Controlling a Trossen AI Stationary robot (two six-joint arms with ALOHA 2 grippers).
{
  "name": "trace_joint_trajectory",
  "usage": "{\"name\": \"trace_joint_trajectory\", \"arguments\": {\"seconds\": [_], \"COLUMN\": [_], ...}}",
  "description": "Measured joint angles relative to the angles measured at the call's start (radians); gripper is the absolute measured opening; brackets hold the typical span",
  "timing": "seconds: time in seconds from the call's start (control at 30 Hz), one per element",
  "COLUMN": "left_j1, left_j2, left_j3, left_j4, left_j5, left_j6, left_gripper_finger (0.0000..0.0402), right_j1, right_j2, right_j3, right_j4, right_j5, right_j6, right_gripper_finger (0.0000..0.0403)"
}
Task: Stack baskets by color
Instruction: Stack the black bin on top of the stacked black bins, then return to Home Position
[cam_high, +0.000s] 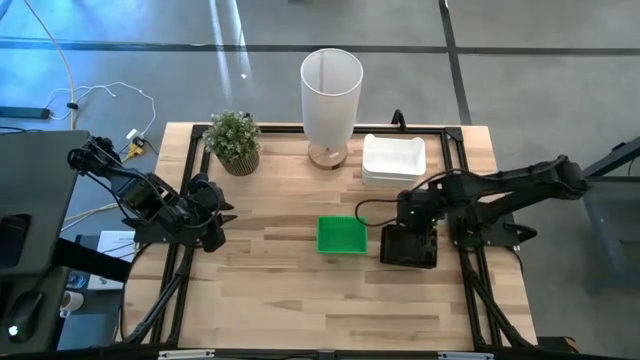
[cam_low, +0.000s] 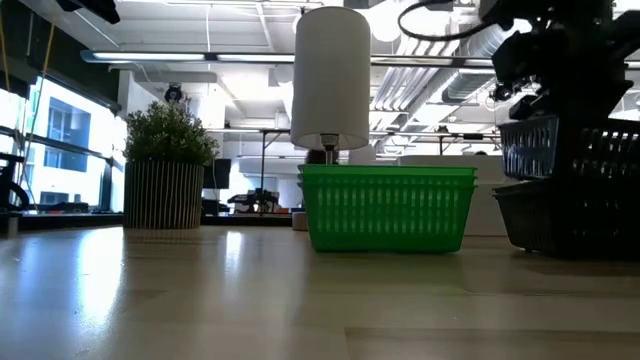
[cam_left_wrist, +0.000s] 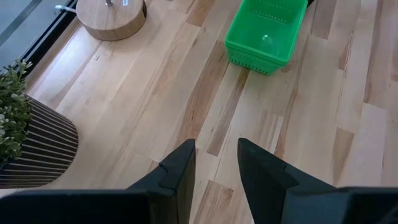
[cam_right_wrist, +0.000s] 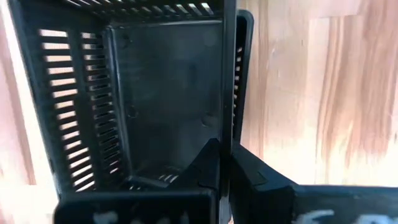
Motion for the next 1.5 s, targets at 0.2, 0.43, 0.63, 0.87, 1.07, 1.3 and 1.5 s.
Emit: {"name": "trace_joint_trajectory", "arguments": {"seconds": [0.2,0.43,0.63,0.87,1.07,1.3,1.5], "left_j1": [0.000,0.000,0.000,0.000,0.000,0.000,0.000], "left_j2": [0.000,0.000,0.000,0.000,0.000,-0.001,-0.020], "left_j3": [0.000,0.000,0.000,0.000,0.000,-0.009,-0.108], "left_j4": [0.000,0.000,0.000,0.000,0.000,0.016,0.138], "left_j5": [0.000,0.000,0.000,0.000,0.000,-0.016,-0.011], "left_j6": [0.000,0.000,0.000,0.000,0.000,0.000,0.052], "left_gripper_finger": [0.0106,0.0106,0.0106,0.0106,0.0106,0.0106,0.0106], "right_j1": [-0.001,-0.001,-0.001,0.000,0.000,0.044,0.171], "right_j2": [0.068,0.116,0.125,0.121,0.120,0.009,-0.172], "right_j3": [0.000,0.000,0.000,0.000,0.046,0.079,0.079], "right_j4": [0.006,0.007,0.008,0.005,-0.078,-0.053,0.018], "right_j5": [-0.021,-0.029,-0.025,0.020,0.002,0.080,0.284], "right_j6": [-0.017,-0.007,-0.007,0.012,0.049,0.139,0.248], "right_gripper_finger": [0.0000,0.0000,0.0002,0.0070,0.0119,0.0123,0.0124]}}
